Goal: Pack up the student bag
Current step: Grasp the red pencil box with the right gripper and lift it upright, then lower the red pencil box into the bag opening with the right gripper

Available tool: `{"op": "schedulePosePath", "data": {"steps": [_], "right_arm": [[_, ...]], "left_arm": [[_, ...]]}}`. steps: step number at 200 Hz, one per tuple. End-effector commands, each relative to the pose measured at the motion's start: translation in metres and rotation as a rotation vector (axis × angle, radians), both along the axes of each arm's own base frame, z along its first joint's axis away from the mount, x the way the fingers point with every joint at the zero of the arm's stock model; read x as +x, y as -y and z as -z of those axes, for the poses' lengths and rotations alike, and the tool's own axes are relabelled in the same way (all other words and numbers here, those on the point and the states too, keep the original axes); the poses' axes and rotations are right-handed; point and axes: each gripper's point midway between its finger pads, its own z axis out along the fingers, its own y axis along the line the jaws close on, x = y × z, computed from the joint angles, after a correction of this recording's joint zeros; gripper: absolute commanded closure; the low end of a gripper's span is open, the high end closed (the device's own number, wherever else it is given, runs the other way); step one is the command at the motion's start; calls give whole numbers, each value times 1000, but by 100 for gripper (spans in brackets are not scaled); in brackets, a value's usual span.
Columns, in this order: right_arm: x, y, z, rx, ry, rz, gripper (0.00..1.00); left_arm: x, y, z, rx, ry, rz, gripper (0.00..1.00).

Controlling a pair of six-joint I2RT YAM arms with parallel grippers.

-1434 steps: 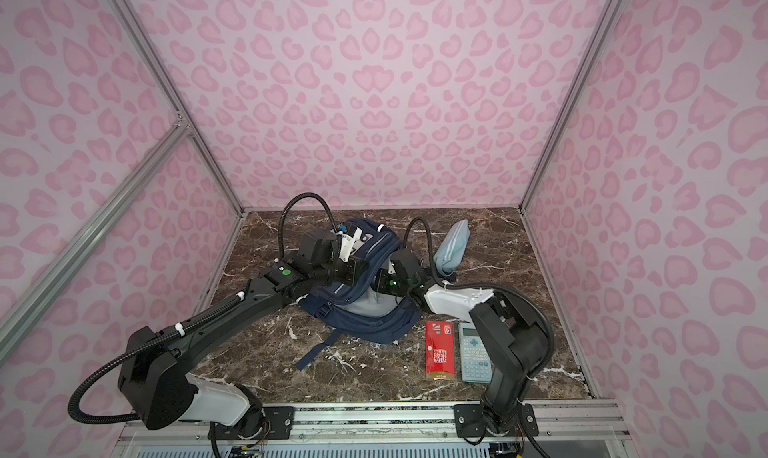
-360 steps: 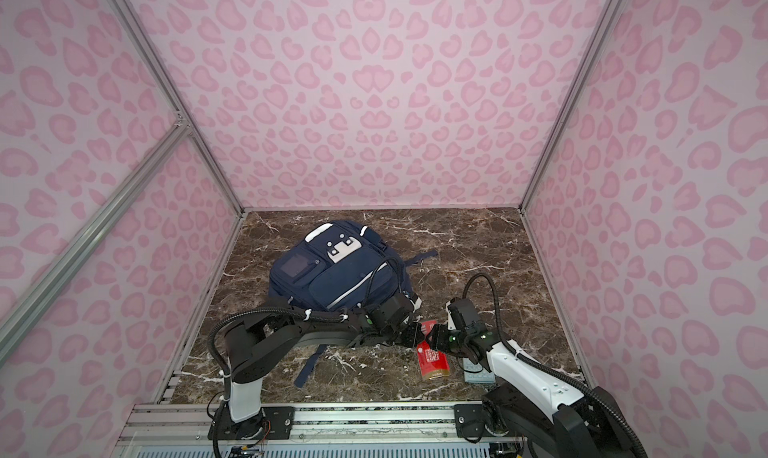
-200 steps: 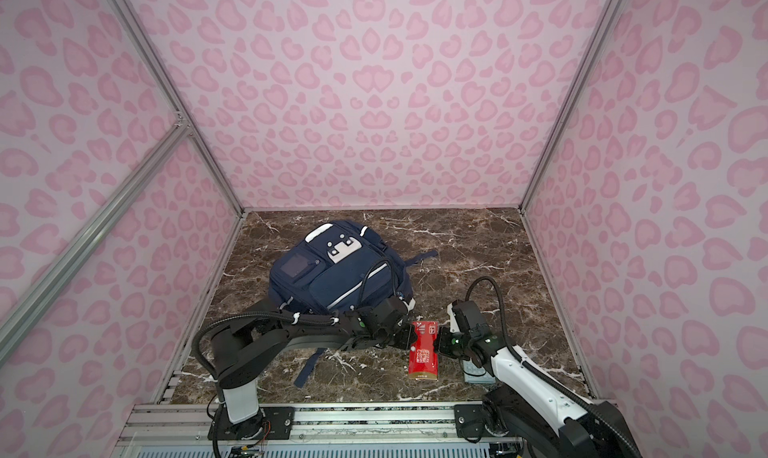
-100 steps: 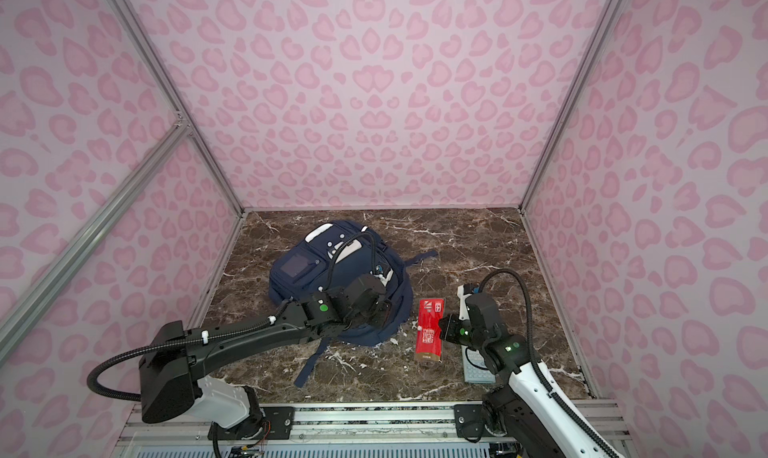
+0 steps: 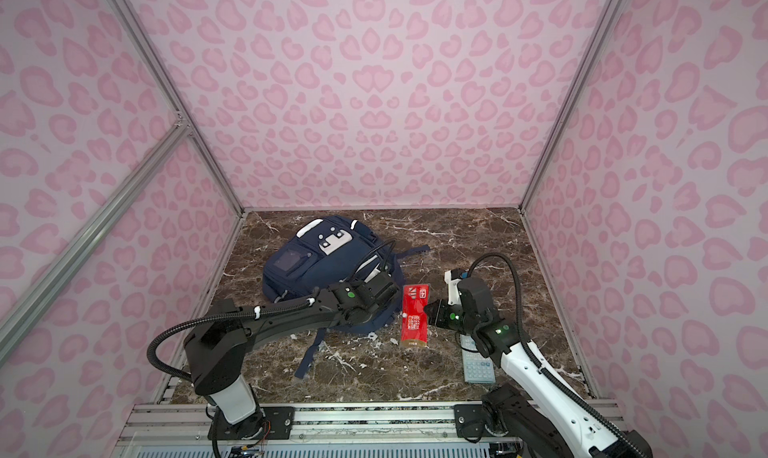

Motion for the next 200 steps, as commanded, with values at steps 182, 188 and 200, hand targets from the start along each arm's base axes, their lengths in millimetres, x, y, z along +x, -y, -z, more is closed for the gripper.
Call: {"op": "schedulePosePath", "data": {"steps": [182, 188, 200], "right_arm": [[160, -193, 6, 175, 53, 2, 100], [163, -202, 8, 184, 62, 11, 100], [167, -218, 16, 192, 63, 24, 100]], "left_arm": [[9, -32, -144, -495, 135, -24, 97], [8, -32, -143, -503, 131, -21, 97], [6, -33, -142, -520, 134, -22, 97]]}}
